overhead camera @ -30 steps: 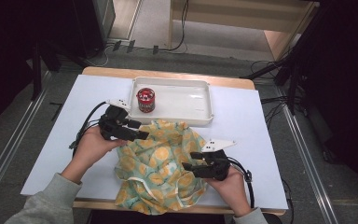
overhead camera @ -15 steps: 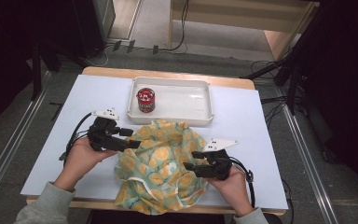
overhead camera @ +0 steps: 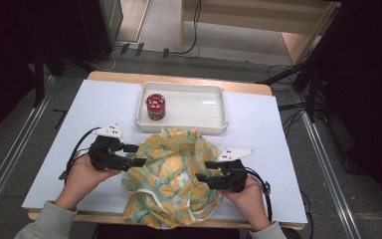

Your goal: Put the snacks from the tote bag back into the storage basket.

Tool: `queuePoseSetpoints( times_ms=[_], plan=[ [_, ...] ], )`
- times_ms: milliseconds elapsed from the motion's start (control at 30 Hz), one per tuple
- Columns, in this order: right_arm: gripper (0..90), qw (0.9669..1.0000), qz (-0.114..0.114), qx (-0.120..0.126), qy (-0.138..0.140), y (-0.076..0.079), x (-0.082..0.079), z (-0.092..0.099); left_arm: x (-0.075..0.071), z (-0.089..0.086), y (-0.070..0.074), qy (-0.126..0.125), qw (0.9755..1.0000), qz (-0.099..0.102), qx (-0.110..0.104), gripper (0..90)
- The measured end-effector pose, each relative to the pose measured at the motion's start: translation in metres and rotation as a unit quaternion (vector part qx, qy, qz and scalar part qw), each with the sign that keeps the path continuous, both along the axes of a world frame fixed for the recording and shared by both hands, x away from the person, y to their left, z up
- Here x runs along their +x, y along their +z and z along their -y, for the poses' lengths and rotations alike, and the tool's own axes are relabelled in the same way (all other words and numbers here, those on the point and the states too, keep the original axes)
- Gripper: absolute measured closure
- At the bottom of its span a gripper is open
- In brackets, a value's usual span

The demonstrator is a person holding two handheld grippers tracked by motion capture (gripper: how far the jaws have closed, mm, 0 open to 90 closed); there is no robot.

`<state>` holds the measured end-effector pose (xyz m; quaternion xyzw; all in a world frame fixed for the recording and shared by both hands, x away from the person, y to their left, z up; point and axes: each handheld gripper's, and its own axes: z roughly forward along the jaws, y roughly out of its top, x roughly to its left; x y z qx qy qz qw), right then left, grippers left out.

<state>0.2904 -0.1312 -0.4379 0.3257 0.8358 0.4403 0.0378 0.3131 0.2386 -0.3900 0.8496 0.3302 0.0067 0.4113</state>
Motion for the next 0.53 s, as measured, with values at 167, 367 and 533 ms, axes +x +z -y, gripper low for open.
queuePoseSetpoints(
  times_ms=[167,367,533],
  plan=[
    [42.5,1.0000,0.000,-0.001,0.001,-0.0001,0.0007,0.0004,-0.0013,-0.0035,-0.0008,0.003,1.0000,0.003,-0.003,35.2],
    [41.9,1.0000,0.001,0.000,0.000,0.0002,0.0006,0.0009,-0.0018,-0.0065,-0.0019,0.005,1.0000,0.003,-0.003,34.9],
    [41.8,1.0000,0.000,0.000,0.000,-0.0003,0.0016,0.0010,-0.0017,-0.0100,-0.0014,0.012,0.9998,0.003,-0.013,34.4]
  ],
)
